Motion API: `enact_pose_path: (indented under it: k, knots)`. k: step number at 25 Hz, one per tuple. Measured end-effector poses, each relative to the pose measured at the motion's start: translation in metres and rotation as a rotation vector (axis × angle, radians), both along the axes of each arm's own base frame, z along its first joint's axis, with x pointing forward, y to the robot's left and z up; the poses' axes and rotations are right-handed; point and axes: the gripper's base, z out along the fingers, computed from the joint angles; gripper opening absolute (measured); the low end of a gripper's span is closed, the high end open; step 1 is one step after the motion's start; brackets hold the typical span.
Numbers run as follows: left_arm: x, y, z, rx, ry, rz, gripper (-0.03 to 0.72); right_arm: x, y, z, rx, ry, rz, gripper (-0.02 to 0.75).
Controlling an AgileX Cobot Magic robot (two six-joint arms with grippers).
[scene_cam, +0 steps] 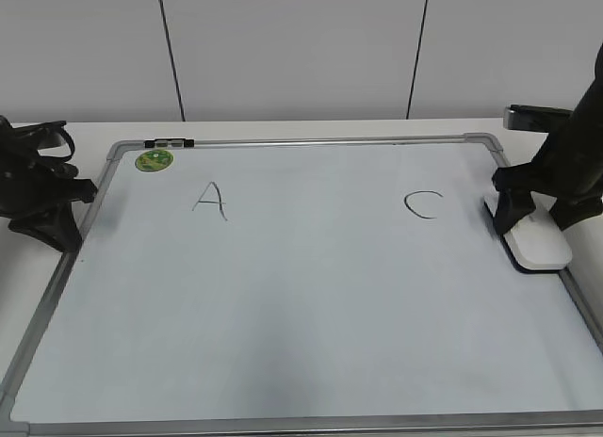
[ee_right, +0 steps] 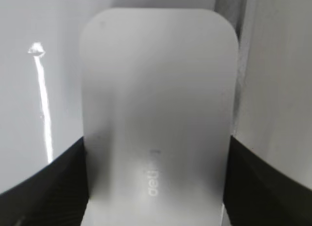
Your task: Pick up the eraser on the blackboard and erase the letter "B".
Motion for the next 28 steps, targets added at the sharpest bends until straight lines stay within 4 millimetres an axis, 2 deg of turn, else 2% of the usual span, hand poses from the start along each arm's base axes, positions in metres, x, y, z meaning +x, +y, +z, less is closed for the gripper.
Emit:
enact_pose_path:
  k: [3,7,9,14,15,19,22,23,24,28]
  knots:
    - [0.0,0.0,0.0,0.0,0.0,0.0,0.031,0.0,0.001,0.0,0.007,0.004,-0.002,0.57]
    - [0.0,0.0,0.0,0.0,0.0,0.0,0.031,-0.002,0.001,0.002,0.019,0.034,-0.001,0.661]
    - [0.0,0.0,0.0,0.0,0.0,0.0,0.032,-0.001,0.001,0.006,0.022,0.041,0.003,0.661]
    - [0.001,0.0,0.001,0.002,-0.004,-0.001,0.051,0.007,0.001,0.032,0.03,0.046,0.027,0.661]
    - [0.001,0.0,0.001,0.005,0.0,-0.007,0.064,0.013,0.001,0.045,0.031,0.026,0.034,0.659]
    - [0.013,0.002,0.008,0.029,-0.024,-0.035,0.2,0.017,0.001,0.074,0.027,-0.048,0.039,0.641]
    - [0.025,0.002,0.026,0.032,-0.034,-0.056,0.334,0.015,0.001,0.102,0.022,-0.118,0.041,0.63]
    - [0.029,0.002,0.035,0.03,-0.039,-0.058,0.365,0.014,0.001,0.103,0.021,-0.121,0.041,0.629]
    - [0.034,0.002,0.047,0.028,-0.047,-0.062,0.396,0.011,0.002,0.117,0.019,-0.154,0.042,0.625]
    - [0.043,0.001,0.087,0.012,-0.053,-0.037,0.428,-0.001,0.003,0.145,0.019,-0.216,0.044,0.614]
